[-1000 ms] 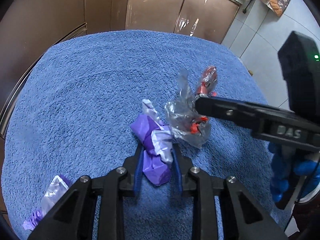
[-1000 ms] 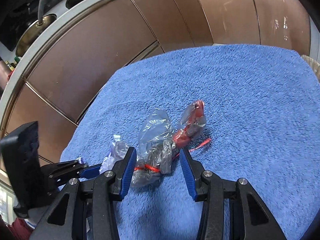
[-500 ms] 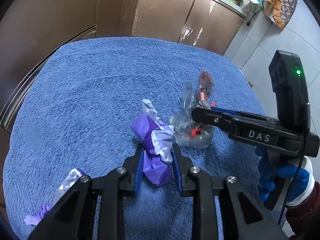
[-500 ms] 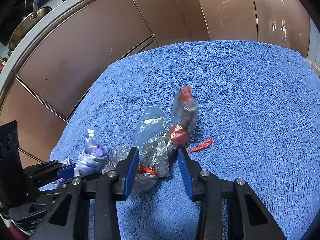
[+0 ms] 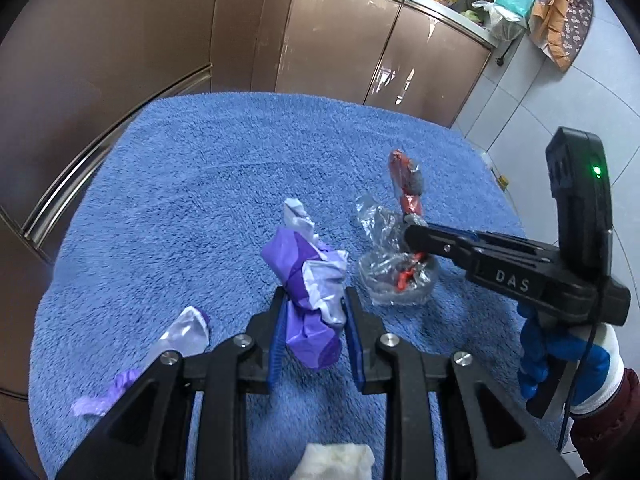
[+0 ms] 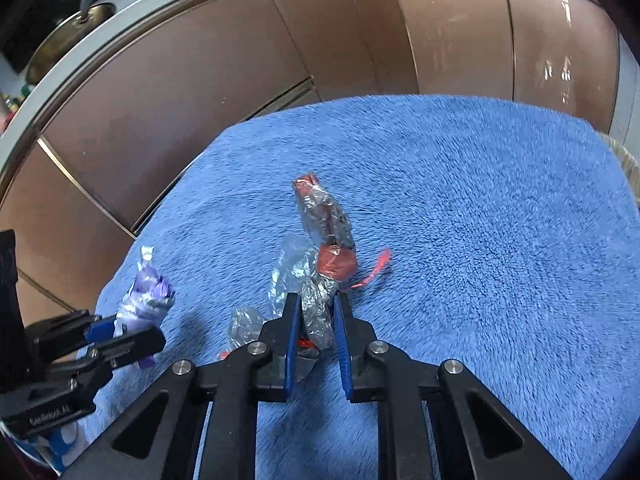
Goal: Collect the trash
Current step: 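Grasp the purple wrapper with left tool while right tool grasps red-tied plastic bag, then carry both wrappers over the bin and open both tools to drop them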
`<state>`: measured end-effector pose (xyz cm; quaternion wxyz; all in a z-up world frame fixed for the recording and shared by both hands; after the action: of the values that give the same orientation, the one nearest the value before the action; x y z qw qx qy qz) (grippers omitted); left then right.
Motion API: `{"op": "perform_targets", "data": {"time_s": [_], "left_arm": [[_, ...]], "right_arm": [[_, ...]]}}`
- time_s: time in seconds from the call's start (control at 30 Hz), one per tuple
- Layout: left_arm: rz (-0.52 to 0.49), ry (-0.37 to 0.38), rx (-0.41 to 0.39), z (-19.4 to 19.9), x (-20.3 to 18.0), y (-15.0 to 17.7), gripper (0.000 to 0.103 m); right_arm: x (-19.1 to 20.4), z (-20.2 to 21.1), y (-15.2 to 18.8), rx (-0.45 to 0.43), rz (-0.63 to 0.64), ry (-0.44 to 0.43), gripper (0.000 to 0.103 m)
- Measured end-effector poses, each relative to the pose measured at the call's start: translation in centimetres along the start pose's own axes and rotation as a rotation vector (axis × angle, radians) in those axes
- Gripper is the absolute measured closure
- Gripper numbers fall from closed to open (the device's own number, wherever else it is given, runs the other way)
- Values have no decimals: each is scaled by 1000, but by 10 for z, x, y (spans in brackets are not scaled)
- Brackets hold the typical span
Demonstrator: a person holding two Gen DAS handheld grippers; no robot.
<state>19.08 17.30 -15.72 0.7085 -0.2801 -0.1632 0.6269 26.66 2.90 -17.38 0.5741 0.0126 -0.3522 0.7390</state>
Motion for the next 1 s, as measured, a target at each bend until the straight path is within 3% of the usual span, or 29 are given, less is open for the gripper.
{"op": "perform_targets", "data": {"time_s": [0.43, 0.6, 1.0], "left_arm": [[-54, -35, -116, 64, -41, -1, 78], [-109, -73, -176, 92, -69, 1, 78], [-194, -160, -279, 140, -117, 16, 78]], "right_arm": [[21, 89, 22, -138, 90, 5, 88], [27, 135, 33, -201, 127, 16, 88], [24, 201, 62, -302, 153, 18, 88]]}}
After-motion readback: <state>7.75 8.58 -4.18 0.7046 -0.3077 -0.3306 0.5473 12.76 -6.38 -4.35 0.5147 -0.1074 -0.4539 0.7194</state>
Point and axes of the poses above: each gripper's, at about its wrist camera, not at the fingertips, and z roughly against the way its jaws point, x to its left, y to its underside, the point moved 3 cm from there along -z, roughly the way its jaws point, and after that the axes turned 10 degrees about -z, right-handed, at the moved point
